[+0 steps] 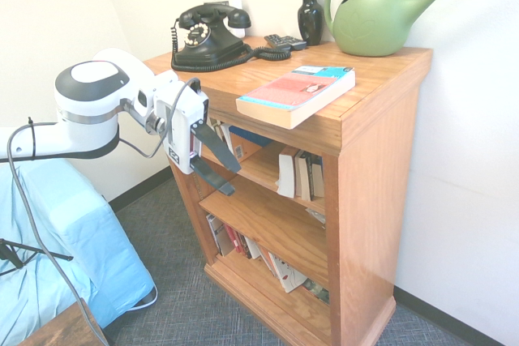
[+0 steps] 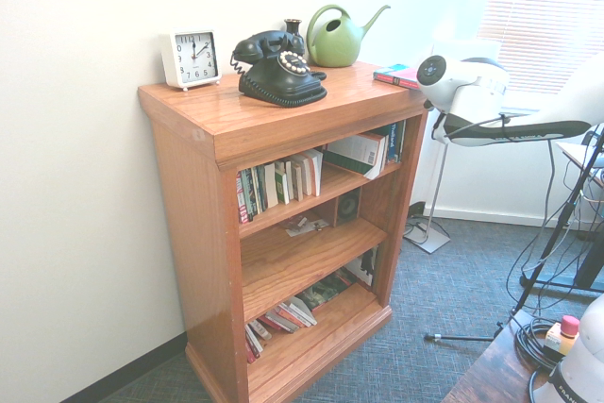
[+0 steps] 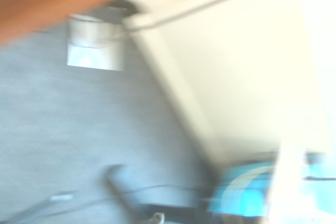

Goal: Organize the shelf

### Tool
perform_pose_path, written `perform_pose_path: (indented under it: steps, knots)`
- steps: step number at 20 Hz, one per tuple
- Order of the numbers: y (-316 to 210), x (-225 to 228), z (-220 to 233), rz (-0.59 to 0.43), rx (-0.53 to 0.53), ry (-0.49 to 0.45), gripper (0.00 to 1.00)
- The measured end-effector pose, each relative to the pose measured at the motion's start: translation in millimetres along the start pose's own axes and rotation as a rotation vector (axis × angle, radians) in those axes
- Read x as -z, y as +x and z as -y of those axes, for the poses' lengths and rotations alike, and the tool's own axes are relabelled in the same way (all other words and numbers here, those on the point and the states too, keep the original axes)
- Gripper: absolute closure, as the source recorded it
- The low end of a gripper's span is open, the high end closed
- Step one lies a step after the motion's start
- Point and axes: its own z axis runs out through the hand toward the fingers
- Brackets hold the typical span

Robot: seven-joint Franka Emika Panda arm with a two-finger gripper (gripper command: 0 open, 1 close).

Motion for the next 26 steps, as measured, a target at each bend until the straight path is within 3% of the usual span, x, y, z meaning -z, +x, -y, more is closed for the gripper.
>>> perform_pose_path:
  steps: [5, 12, 26]
  knots:
    - [16.8, 7.9, 7.4, -0.099, 0.039, -0.11, 0.0]
    - [19.6, -2.5, 14.1, -0.112, 0.024, -0.241, 0.0]
    - [59.6, 12.5, 68.6, -0.213, 0.027, -0.254, 0.0]
